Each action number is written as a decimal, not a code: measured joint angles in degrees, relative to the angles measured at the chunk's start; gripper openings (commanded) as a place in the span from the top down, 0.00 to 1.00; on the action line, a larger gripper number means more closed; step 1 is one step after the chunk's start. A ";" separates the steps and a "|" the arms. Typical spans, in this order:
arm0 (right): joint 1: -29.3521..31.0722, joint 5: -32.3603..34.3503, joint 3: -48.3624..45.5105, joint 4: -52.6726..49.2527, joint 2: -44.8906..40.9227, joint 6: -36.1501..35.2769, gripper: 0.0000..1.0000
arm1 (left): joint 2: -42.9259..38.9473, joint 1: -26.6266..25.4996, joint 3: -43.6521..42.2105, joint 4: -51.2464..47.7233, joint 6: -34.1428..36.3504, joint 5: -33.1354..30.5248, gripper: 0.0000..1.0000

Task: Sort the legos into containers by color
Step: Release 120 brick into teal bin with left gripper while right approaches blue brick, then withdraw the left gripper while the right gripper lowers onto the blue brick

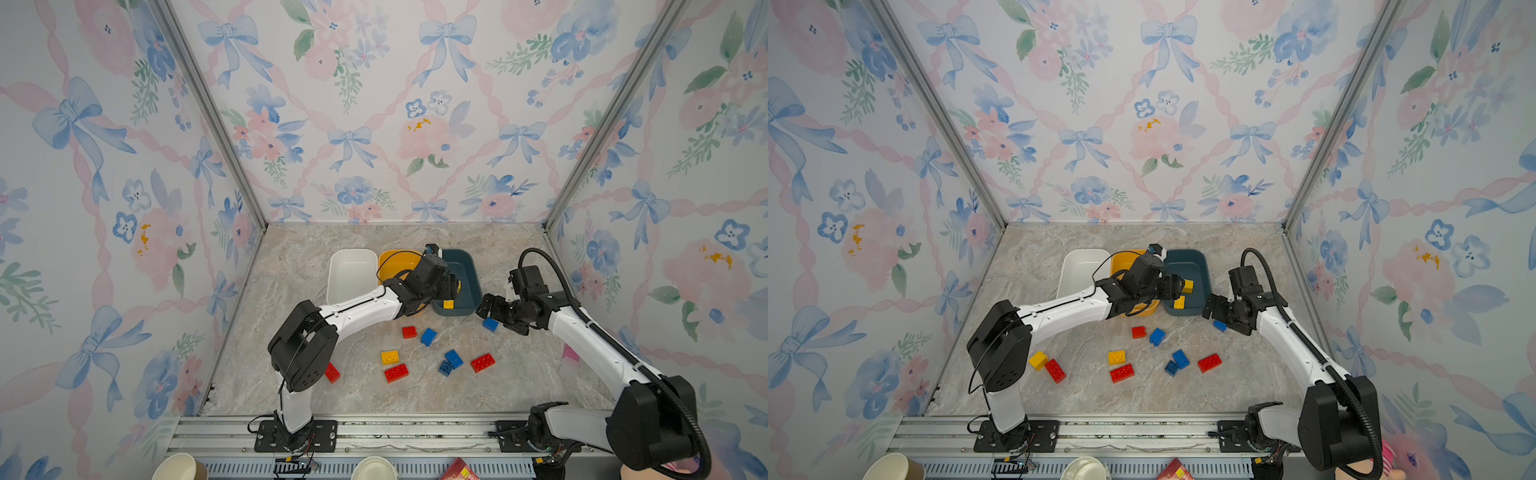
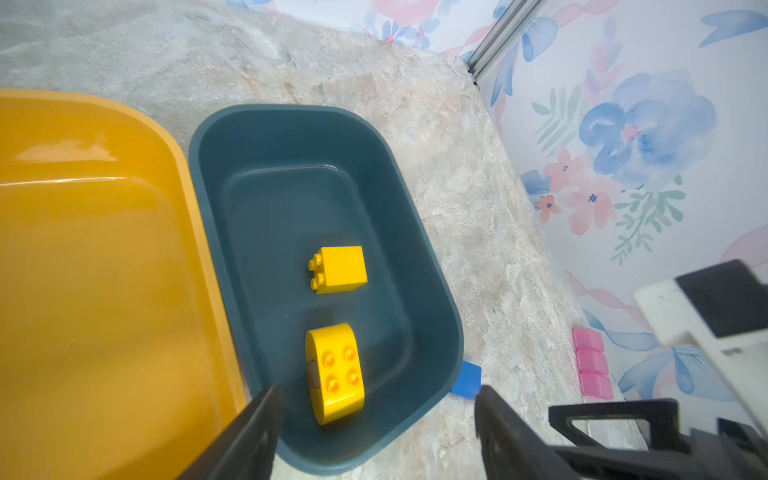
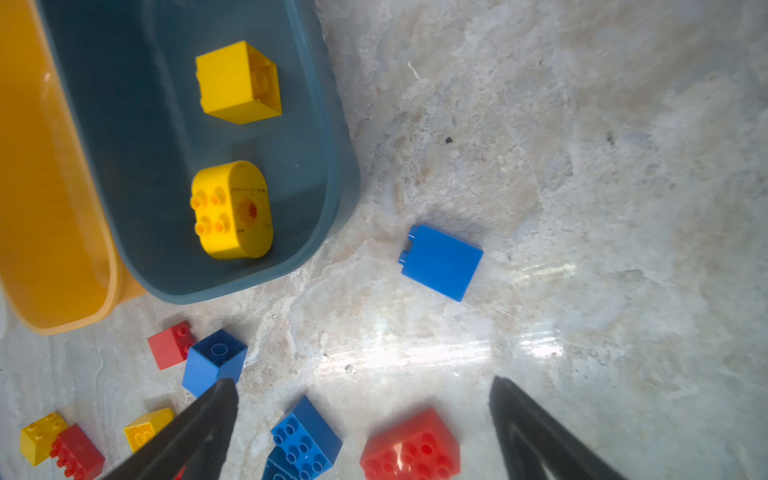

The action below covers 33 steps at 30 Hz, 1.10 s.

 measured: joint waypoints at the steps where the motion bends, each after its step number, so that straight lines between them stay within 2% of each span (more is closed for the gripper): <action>1: -0.31 0.20 -0.52 0.15 0.50 0.31 0.01 | -1.29 0.15 -1.29 0.52 -0.28 -0.04 0.22; 2: -0.70 0.42 -1.11 0.20 0.87 0.70 0.00 | -2.56 0.33 -2.64 1.05 -0.59 -0.04 0.21; 14: -3.69 5.62 -3.63 1.49 3.10 7.21 0.16 | -12.87 3.96 -14.58 4.28 -3.13 0.04 0.14; 20: -3.91 7.39 -3.61 2.64 6.91 9.09 0.19 | -18.71 6.23 -20.09 6.05 -4.11 0.59 0.11; 30: -0.57 10.12 1.57 3.43 13.60 9.73 0.21 | -22.82 9.35 -25.33 7.48 -4.63 1.92 0.08; 33: -0.02 10.97 2.40 3.89 15.61 9.70 0.25 | -23.04 10.03 -25.99 7.87 -4.68 2.45 0.07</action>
